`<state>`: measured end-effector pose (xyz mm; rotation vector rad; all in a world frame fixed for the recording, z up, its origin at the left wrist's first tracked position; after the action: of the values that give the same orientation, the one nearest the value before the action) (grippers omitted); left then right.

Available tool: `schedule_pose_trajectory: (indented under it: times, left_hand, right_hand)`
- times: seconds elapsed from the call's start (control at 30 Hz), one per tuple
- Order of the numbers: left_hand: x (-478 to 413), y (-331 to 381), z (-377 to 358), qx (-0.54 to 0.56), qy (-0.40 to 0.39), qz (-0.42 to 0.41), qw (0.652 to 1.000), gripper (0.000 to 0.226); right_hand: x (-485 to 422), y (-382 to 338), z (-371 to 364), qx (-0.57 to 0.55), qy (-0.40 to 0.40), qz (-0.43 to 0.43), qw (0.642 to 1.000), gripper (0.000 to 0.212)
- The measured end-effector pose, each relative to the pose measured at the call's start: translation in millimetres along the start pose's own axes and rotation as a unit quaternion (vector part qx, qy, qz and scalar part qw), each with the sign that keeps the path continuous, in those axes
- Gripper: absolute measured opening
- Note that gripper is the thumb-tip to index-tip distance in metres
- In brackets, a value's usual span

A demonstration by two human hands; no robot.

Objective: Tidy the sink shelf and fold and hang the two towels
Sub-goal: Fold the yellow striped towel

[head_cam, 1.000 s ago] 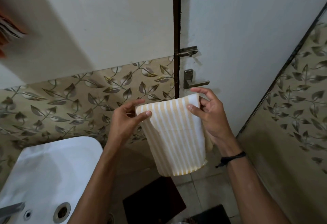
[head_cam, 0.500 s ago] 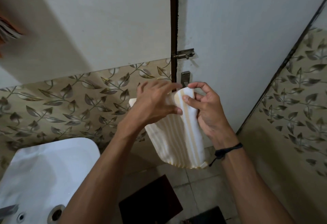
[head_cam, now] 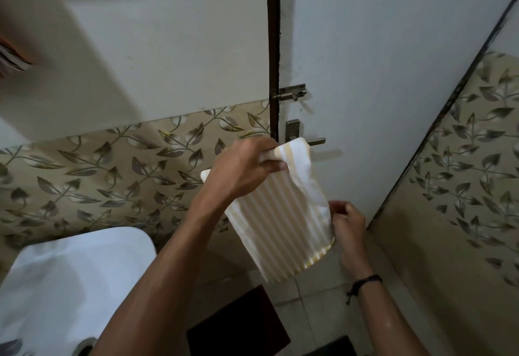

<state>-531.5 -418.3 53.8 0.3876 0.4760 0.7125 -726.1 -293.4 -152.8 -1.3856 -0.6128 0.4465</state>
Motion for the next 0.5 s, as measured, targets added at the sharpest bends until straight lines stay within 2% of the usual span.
schedule_pose_trajectory:
  times: [0.1,0.17,0.23,0.3,0.4,0.5]
  left_hand:
    - [-0.7,-2.2,2.6,-0.024,-0.001,0.011,1.0,0.016]
    - [-0.9,-4.4,4.5,-0.04,0.003,0.016,0.999,0.015]
    - [-0.9,-6.7,6.9,-0.052,0.005,0.025,0.998,0.014]
    - [-0.3,-10.6,9.4,-0.063,0.008,0.033,0.997,0.014]
    - [1.7,-20.2,16.0,-0.069,0.021,0.058,0.996,0.016]
    - [4.6,-27.4,20.8,-0.069,0.03,0.077,0.994,0.016]
  right_hand:
    - [7.4,37.8,-9.0,0.011,0.019,-0.07,0.997,0.007]
    - [11.6,52.8,-15.9,0.004,0.021,-0.094,0.995,0.017]
    - [13.3,63.4,-20.7,-0.024,0.022,-0.118,0.993,0.017]
    - [14.1,70.4,-23.9,-0.084,0.013,-0.148,0.985,0.01]
    - [17.5,74.7,-30.2,-0.18,-0.029,-0.194,0.964,0.025]
    - [17.1,75.6,-31.3,-0.176,-0.061,-0.203,0.961,0.032]
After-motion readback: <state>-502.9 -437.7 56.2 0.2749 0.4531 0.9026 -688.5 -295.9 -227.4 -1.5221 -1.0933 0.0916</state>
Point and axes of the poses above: each hand's wrist, its own x-axis away from the middle knuckle, its own z-axis out of the back of the hand, y = z × x, the point moved 8 cm from there along -x, towards the middle knuckle, and after that the axes turned 1 degree about -x, right-handed, at the moved point
